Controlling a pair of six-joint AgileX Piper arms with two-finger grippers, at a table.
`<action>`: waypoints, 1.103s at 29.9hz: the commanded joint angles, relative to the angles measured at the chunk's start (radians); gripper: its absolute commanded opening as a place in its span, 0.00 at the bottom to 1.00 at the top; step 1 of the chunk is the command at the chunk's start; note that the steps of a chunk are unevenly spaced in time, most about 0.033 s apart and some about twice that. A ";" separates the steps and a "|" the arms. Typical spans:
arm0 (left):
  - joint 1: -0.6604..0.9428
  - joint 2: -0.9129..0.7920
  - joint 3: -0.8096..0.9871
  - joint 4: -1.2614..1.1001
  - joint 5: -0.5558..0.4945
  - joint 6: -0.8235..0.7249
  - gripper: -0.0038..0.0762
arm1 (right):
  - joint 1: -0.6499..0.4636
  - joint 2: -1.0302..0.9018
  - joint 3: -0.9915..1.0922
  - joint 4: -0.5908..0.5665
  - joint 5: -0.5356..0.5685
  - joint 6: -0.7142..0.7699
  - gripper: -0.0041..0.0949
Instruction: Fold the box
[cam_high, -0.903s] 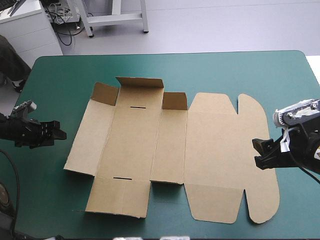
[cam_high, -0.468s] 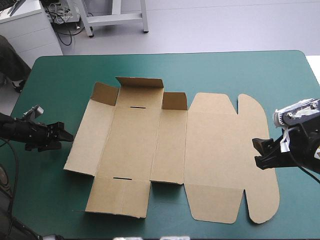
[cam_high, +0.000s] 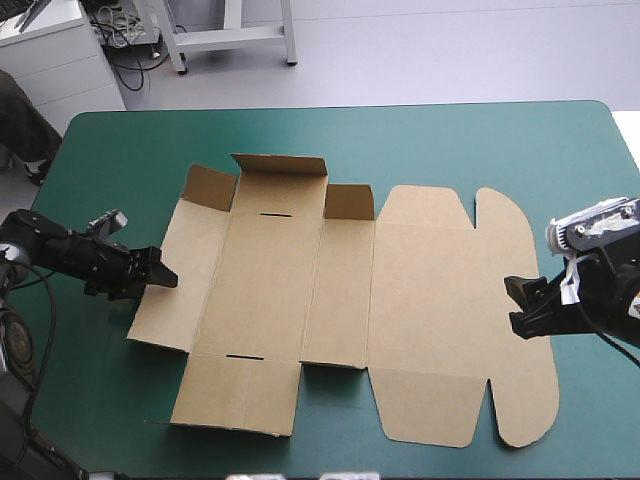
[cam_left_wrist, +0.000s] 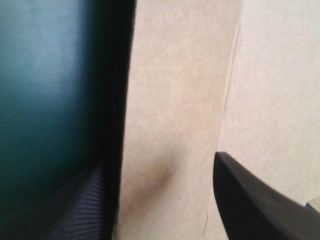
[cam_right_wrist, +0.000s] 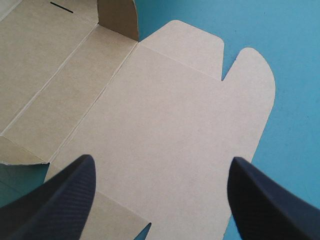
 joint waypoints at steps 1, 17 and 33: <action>-0.024 -0.025 0.000 -0.048 0.103 -0.011 0.59 | -0.004 -0.002 -0.022 0.002 -0.062 -0.009 0.72; -0.100 -0.025 0.030 -0.116 0.103 -0.002 0.31 | -0.004 -0.002 -0.022 0.002 -0.064 -0.009 0.69; -0.119 -0.025 -0.049 -0.121 0.103 0.001 0.01 | -0.004 -0.002 -0.022 -0.065 -0.062 0.030 0.67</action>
